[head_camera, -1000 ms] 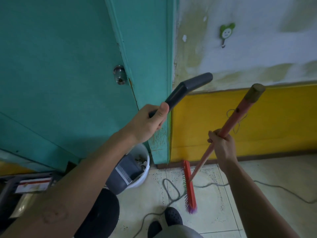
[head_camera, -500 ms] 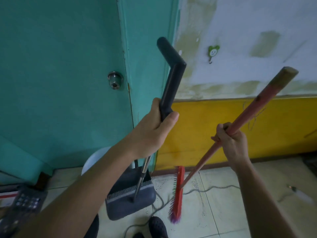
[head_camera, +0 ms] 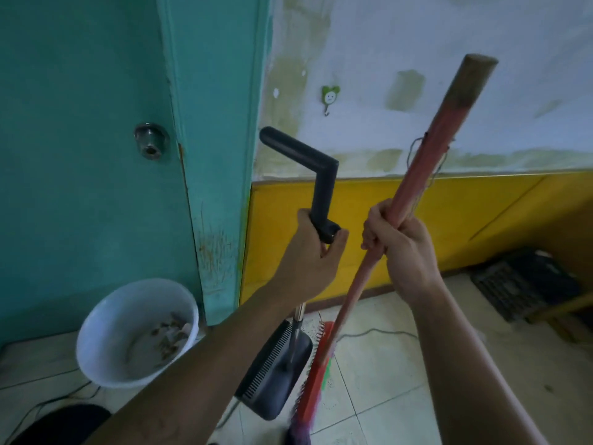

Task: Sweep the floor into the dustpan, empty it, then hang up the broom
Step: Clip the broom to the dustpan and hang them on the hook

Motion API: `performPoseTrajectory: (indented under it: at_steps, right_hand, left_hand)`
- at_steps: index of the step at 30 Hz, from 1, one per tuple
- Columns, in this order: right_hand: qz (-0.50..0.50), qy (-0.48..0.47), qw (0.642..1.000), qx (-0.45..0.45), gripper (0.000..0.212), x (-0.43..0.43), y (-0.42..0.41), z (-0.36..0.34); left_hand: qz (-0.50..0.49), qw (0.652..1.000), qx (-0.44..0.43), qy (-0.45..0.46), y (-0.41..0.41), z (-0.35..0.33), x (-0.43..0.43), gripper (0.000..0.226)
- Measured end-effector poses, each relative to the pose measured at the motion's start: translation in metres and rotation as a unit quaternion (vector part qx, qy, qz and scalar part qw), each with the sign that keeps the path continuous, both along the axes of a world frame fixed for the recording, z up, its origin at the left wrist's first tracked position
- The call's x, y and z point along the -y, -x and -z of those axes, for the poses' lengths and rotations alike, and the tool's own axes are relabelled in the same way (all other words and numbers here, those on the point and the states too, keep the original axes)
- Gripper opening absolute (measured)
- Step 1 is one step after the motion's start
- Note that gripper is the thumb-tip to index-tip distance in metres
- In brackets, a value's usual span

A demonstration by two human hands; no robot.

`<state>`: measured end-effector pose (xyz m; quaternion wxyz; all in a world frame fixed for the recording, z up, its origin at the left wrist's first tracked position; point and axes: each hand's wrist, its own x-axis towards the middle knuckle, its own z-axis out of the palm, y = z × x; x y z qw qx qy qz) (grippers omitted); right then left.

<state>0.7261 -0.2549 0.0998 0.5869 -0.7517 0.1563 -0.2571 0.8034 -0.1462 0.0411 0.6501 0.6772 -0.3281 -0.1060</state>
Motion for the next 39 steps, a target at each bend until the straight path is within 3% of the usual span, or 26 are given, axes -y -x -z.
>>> performPoseTrajectory:
  at_steps: [5,11,16,22,26,28,30,31,34,37,39]
  right_hand:
    - [0.010,-0.084,0.996,0.032,0.017,0.017,0.020,-0.012]
    - [0.042,-0.181,0.979,0.082,0.016,0.052,0.055,-0.016]
    - [0.068,-0.147,0.982,0.099,0.012,0.078,0.067,-0.019]
    - [0.044,-0.208,0.969,0.123,0.019,0.087,0.076,-0.026]
    - [0.007,-0.204,0.971,0.122,0.023,0.094,0.087,-0.034]
    - [-0.031,-0.171,0.976,0.132,0.024,0.101,0.093,-0.035]
    - [-0.089,-0.118,0.978,0.145,0.010,0.115,0.096,-0.029]
    - [-0.107,-0.096,0.980,0.136,0.019,0.124,0.098,-0.021]
    - [-0.109,-0.038,0.993,0.035,0.072,0.155,0.106,0.016]
    - [-0.161,-0.067,0.981,-0.087,0.101,0.169,0.110,0.059]
    - [-0.231,-0.101,0.960,-0.117,0.113,0.173,0.107,0.079]
  left_hand:
    - [0.104,0.994,-0.017,-0.032,0.026,0.006,0.047,0.052]
    - [0.090,0.995,0.001,-0.050,0.067,0.006,0.098,0.060]
    - [0.041,0.995,-0.008,-0.088,0.088,0.012,0.120,0.049]
    - [-0.009,0.994,0.011,-0.109,0.107,-0.001,0.133,0.043]
    - [-0.016,0.995,-0.057,-0.079,0.112,-0.006,0.143,0.043]
    - [-0.022,0.995,-0.022,-0.093,0.113,-0.006,0.146,0.044]
    - [-0.024,0.994,0.022,-0.106,0.114,-0.006,0.146,0.042]
    - [-0.028,0.993,0.033,-0.109,0.114,-0.006,0.145,0.040]
    - [-0.013,0.993,0.031,-0.116,0.108,-0.008,0.143,0.042]
    - [0.015,0.990,0.005,-0.140,0.104,-0.013,0.145,0.051]
    - [0.033,0.986,0.023,-0.160,0.105,-0.014,0.146,0.054]
